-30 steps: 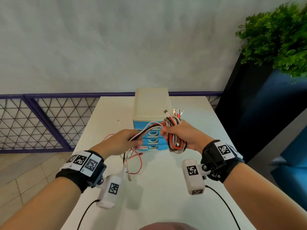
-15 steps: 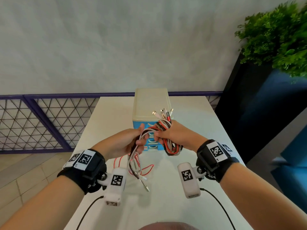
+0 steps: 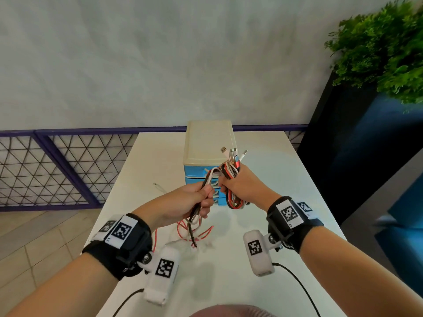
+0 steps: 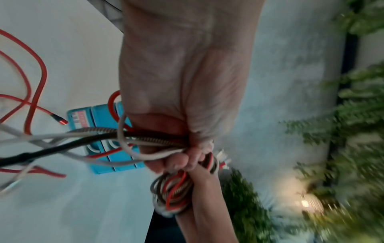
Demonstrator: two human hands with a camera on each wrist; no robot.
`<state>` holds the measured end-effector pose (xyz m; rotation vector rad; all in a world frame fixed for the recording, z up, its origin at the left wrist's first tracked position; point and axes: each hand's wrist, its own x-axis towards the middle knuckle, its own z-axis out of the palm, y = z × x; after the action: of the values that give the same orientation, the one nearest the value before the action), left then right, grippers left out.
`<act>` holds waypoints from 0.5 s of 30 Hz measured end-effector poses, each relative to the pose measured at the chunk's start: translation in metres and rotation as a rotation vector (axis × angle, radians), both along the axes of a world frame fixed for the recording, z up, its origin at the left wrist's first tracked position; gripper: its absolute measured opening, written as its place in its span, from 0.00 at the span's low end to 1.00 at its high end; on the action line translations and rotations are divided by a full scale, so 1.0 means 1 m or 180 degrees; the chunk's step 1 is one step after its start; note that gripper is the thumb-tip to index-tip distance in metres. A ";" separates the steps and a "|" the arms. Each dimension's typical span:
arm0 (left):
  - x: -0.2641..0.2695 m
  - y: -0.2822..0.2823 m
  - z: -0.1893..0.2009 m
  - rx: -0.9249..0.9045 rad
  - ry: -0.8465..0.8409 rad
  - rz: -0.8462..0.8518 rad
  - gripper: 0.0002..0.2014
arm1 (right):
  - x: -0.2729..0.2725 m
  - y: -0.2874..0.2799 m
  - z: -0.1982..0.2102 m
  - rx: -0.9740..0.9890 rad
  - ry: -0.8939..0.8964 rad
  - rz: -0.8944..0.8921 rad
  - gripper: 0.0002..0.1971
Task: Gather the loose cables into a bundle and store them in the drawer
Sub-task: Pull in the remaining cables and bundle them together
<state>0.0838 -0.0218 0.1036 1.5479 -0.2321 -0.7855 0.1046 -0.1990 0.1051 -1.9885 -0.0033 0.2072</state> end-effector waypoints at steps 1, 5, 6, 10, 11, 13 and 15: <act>-0.002 -0.005 0.000 0.0087 -0.0187 0.0039 0.12 | 0.000 0.002 -0.001 -0.0029 -0.0063 -0.0072 0.02; -0.010 -0.023 0.003 0.0306 -0.0768 0.0246 0.13 | -0.001 0.007 -0.001 -0.0014 -0.0247 -0.0265 0.05; -0.011 -0.027 0.004 0.0337 -0.0873 0.0284 0.13 | -0.001 0.007 0.000 0.0017 -0.0265 -0.0263 0.06; -0.010 -0.031 0.006 0.0288 -0.0914 0.0358 0.13 | -0.003 0.003 0.002 0.0414 0.0019 -0.0110 0.06; -0.010 -0.029 0.006 0.0268 -0.0864 0.0327 0.14 | -0.003 0.001 0.002 0.0546 0.0103 -0.0094 0.05; -0.008 -0.025 0.008 0.0372 -0.0853 0.0276 0.15 | -0.003 -0.003 0.001 0.0818 0.0228 -0.0025 0.05; -0.006 -0.020 0.008 0.0549 -0.0935 0.0247 0.15 | -0.005 -0.008 0.003 0.1080 0.0367 0.0011 0.06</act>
<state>0.0777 -0.0421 0.1116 1.8245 -0.3239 -0.5258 0.0995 -0.2068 0.1080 -1.6367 0.0303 0.3029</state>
